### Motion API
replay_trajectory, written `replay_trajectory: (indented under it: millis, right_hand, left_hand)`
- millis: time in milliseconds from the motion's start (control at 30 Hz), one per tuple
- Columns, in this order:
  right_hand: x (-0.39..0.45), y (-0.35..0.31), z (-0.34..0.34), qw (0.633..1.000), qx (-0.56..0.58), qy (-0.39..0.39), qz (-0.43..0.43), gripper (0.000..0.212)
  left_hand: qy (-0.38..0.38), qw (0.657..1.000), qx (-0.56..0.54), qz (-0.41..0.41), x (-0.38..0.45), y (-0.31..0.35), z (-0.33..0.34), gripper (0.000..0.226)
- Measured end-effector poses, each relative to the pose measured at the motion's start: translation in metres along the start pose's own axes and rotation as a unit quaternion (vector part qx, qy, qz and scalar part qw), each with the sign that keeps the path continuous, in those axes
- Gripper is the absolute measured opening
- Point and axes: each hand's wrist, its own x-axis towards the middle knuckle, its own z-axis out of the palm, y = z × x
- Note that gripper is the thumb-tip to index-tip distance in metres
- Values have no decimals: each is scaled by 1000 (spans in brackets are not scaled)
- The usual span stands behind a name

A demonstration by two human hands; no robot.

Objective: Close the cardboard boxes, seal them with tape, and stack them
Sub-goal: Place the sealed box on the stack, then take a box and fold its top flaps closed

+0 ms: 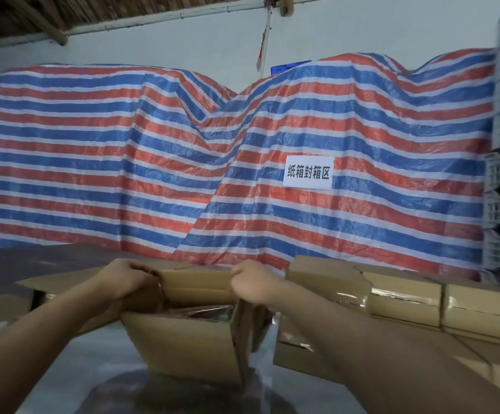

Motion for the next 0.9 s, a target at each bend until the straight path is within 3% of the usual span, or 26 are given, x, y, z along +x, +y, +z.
replay_trajectory:
  millis: [133,233,367,433,567,700,900]
  right_hand:
    - [-35,32,-41,999,-16,-6,30,23]
    - [-62,60,-67,998,-42,13,40,18]
    - [-94,103,-94,990,86,-18,112,12]
    - [-107,126,-109,984,111,-9,142,14]
    - [-134,164,-143,962,196,-3,191,24]
    - [-159,199,-149,937,233,-28,260,23]
    - [-175,226,-154,920,295,15,259,30]
  left_hand:
    - [-76,997,-15,-18,-10,39,37,19]
    - [-143,977,-126,-99,-29,65,71,32]
    - [-187,936,-249,-165,-56,89,119,44]
    - [-217,913,-294,-181,-65,105,141,40]
    - [-232,909,-295,-179,-74,142,181,25]
    - [-252,900,-301,-190,-85,156,222,26]
    - [-247,899,-316,-178,-85,165,245,29]
